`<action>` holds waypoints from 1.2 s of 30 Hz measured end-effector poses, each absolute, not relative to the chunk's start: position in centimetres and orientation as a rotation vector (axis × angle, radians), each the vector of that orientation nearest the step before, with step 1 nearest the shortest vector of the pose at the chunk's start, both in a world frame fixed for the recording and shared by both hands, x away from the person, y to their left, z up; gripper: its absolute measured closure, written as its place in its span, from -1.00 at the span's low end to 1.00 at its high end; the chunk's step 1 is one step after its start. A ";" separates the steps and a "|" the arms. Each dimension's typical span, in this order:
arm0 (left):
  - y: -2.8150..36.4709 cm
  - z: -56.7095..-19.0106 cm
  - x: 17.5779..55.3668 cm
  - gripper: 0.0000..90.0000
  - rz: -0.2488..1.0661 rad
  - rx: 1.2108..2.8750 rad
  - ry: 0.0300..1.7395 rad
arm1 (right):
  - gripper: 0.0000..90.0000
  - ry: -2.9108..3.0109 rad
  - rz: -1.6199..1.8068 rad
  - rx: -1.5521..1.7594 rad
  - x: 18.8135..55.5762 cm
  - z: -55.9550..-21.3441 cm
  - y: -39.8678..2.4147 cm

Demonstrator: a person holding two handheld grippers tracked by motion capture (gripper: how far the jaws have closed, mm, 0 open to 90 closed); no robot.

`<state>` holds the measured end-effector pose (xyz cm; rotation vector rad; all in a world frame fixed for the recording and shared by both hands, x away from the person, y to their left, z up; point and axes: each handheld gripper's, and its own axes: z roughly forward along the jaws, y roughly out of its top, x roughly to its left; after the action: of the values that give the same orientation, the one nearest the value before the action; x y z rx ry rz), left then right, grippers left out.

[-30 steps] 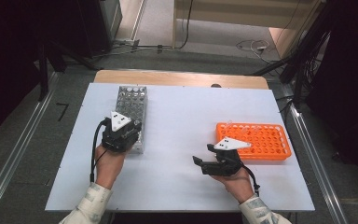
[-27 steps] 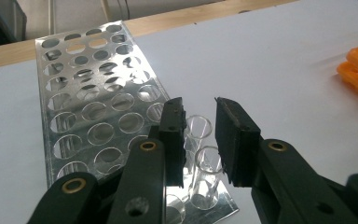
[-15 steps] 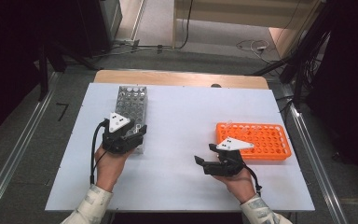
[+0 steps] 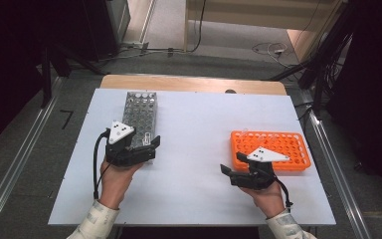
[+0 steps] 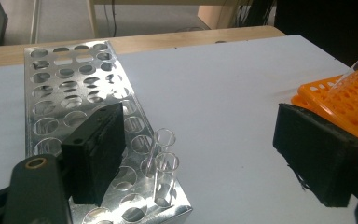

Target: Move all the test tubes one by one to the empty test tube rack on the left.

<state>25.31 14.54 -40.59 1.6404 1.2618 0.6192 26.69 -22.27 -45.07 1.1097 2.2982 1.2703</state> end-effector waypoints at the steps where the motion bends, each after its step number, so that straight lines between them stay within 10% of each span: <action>1: 14.5 -40.6 25.3 -0.65 0.619 1.643 1.259 | -0.46 2.290 1.270 1.120 26.7 -45.0 -22.6; 36: 12.6 -40.3 24.6 -0.81 0.551 1.668 1.123 | -0.29 2.077 1.134 1.298 30.1 -46.2 -27.6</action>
<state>24.56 12.63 -40.32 1.6679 1.1232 0.5506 30.14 -27.58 -46.22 1.2981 2.0766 1.1335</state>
